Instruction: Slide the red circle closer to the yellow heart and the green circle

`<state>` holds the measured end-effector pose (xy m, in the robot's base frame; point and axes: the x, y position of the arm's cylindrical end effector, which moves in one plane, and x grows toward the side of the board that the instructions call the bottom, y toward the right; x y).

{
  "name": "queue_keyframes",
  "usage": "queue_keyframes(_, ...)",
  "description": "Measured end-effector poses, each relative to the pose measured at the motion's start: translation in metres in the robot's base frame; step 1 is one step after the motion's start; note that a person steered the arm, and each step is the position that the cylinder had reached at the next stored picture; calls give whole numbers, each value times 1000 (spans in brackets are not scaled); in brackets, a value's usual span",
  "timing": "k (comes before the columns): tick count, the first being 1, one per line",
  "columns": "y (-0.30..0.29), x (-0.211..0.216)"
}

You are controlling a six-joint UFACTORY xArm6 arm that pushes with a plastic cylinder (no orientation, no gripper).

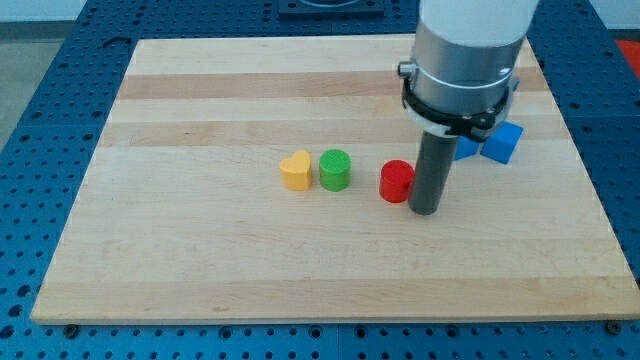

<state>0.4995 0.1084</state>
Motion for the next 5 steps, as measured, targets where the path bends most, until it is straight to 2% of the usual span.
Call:
queue_keyframes(1,15,-30)
queue_keyframes(2,4,-37)
queue_keyframes(3,-34,-24)
queue_keyframes(4,-40,-5)
queue_keyframes(5,-18,9)
